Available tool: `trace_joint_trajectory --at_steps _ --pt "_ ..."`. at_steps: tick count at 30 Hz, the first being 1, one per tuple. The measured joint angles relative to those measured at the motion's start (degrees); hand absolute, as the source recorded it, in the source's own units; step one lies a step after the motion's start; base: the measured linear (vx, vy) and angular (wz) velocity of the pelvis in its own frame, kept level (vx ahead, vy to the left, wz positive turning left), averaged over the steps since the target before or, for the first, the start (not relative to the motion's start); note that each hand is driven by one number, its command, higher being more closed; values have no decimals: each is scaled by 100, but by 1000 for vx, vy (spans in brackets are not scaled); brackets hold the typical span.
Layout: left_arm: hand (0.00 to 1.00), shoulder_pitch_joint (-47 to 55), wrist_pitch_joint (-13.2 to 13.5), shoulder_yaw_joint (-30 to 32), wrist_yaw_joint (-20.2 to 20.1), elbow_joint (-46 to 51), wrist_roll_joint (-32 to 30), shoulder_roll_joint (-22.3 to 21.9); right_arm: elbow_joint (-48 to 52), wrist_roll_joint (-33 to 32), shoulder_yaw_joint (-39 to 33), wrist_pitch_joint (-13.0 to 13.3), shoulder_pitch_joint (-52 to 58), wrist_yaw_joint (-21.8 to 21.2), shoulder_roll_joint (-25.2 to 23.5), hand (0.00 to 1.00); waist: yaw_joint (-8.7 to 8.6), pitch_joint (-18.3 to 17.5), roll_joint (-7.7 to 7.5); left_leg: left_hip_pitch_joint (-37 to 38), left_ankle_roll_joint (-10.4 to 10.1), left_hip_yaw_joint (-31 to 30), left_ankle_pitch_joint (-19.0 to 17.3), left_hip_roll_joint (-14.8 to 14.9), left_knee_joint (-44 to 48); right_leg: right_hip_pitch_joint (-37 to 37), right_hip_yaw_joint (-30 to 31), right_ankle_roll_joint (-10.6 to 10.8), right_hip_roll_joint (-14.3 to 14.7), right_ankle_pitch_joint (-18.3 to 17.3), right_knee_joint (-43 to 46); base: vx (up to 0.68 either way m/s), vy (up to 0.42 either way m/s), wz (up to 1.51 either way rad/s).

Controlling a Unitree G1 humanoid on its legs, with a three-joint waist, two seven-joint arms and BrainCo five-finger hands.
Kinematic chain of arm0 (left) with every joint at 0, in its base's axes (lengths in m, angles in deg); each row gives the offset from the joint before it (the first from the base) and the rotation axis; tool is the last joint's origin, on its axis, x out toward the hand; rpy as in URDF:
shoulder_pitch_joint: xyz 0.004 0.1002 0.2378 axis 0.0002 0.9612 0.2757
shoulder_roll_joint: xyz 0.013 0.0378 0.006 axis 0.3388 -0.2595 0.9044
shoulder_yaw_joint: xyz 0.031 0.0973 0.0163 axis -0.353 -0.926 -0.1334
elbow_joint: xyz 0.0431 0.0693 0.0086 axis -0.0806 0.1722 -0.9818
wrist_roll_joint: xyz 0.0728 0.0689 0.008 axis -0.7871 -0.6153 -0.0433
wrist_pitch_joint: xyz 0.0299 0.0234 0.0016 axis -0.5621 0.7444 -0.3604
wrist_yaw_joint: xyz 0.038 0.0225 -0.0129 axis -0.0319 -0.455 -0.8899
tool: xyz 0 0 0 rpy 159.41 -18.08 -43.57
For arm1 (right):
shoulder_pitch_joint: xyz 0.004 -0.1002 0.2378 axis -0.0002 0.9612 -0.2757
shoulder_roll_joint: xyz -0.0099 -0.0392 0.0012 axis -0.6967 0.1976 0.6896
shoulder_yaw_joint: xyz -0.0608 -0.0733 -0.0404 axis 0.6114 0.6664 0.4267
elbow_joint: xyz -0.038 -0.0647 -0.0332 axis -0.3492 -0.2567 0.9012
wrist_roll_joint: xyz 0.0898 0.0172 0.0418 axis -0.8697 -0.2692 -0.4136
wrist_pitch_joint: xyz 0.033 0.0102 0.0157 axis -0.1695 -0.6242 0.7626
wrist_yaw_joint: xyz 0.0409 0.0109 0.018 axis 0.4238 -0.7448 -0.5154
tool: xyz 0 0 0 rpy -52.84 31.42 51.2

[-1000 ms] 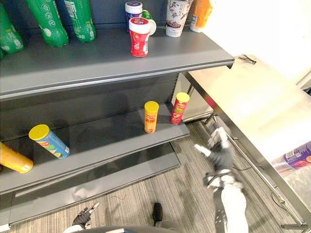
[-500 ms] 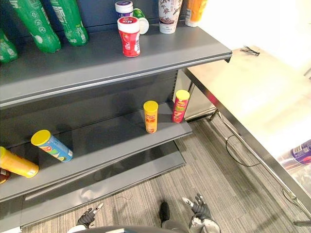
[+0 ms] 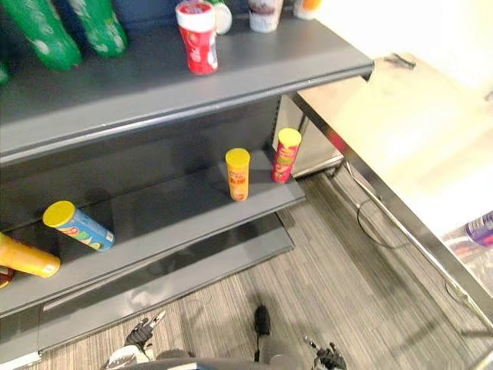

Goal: Put the gum and the chips on the shelf.

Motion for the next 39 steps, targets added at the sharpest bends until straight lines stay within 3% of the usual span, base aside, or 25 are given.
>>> trace_joint_trajectory --at_steps 3,5,6,8,9,11,13,14,15,16,18,21,22,24,26,30,35,38,39 --pt "0 -85 -2 57 51 17 10 -16 151 -64 -233 53 60 46 -107 0 -8 109 -104 -3 73 596 -288 15 342 -209 517 150 22 97 16 -139 91 -83" --pt "0 -36 5 229 56 205 11 -67 417 -199 -238 52 134 62 -209 0 17 115 -137 -133 127 1097 -500 173 649 -470 320 147 16 -190 -23 -151 89 -143" --pt "0 -39 5 347 56 228 10 -125 484 -232 -217 58 76 65 -285 0 22 114 -32 -90 173 1543 -507 353 629 -613 -338 -16 -60 -505 -45 -86 95 -189" --pt "0 -34 18 443 79 239 9 -89 460 -269 -197 46 -16 67 -320 0 34 127 -27 11 171 1988 -506 562 624 -851 -1388 -249 -202 -382 509 44 56 -148" --pt "0 -66 16 439 80 248 8 -79 459 -264 -194 46 -15 89 -309 0 39 164 6 180 149 2320 -491 641 609 -826 -2090 -444 -399 -517 1093 98 24 -124" --pt "0 14 11 424 55 330 9 -52 361 -262 -75 56 106 175 -323 0 57 152 -177 582 135 2694 -483 568 638 -339 -2504 -467 -675 -362 1275 126 -52 -130" --pt "0 -61 13 404 35 345 10 -107 188 -259 101 53 -69 179 -247 0 -18 156 -165 744 154 2978 -388 579 590 -324 -2745 -469 -595 -361 1130 82 -113 -92" --pt "0 -72 18 352 33 348 11 -108 181 -257 102 51 -93 185 -223 0 -28 152 -109 751 135 3012 -378 596 576 -345 -2881 -621 -593 -503 1115 56 -83 -56" --pt "0 -73 75 248 19 397 13 -127 127 -253 161 43 -145 192 -143 0 -21 150 -86 834 116 3221 -371 594 563 -348 -3511 -696 -762 -864 1290 96 -81 -65" --pt "0 -62 67 186 15 379 13 -122 18 -245 280 45 -218 193 -46 0 24 146 -44 928 9 3394 -311 617 585 -343 -3842 -730 -804 -890 1393 125 -93 -71" --pt "0 -34 65 186 14 335 10 -154 -35 -223 338 48 -383 190 22 0 19 140 48 1016 -89 3571 -234 739 649 -323 -3757 -653 -579 -832 1339 138 -121 -66" --pt "0 -70 62 170 -48 215 -17 -207 -35 -182 490 57 -474 180 21 0 20 153 17 902 -119 3365 -189 936 967 -138 -3478 -658 -405 -822 1059 75 -80 -38" --pt "0 -76 62 135 -83 200 -36 -228 -37 -174 485 57 -474 179 36 0 12 151 16 881 -147 3300 -215 871 827 -86 -3467 -655 -414 -814 1006 21 -4 -6" --pt "0 -59 66 27 -117 184 -47 -198 -102 -144 445 50 -442 179 72 0 -47 141 8 850 -9 3283 45 663 194 87 -3483 -600 -401 -841 992 -15 64 -6" --pt "0 -63 57 29 -113 124 -45 -150 -97 -83 452 51 -429 161 28 0 -95 116 -16 902 -107 3260 107 639 213 18 -3503 -508 -528 -976 1218 -25 81 -2" --pt "0 -64 -25 32 -104 93 -36 -146 -269 6 257 43 -390 170 86 0 -157 152 38 936 -106 3276 108 578 440 -271 -3478 -486 -886 -1320 2037 -22 44 -6" --pt "0 -37 -48 104 -104 74 -37 -151 -282 5 108 49 -391 177 97 0 -331 185 96 1111 -104 3447 110 579 565 -443 -3392 -540 -1018 -1695 2630 28 -30 -20" --pt "0 -23 -50 198 -108 79 -34 -159 -290 2 21 51 -352 176 93 0 -429 188 93 1135 53 3571 275 878 1307 -430 -3207 -597 -933 -1954 2728 54 -110 -36" --pt "0 9 -51 202 -111 94 6 -161 -335 0 22 53 -330 178 89 0 -425 192 99 1120 190 3530 525 1177 1873 -318 -3076 -624 -812 -1969 2616 82 -147 -67"
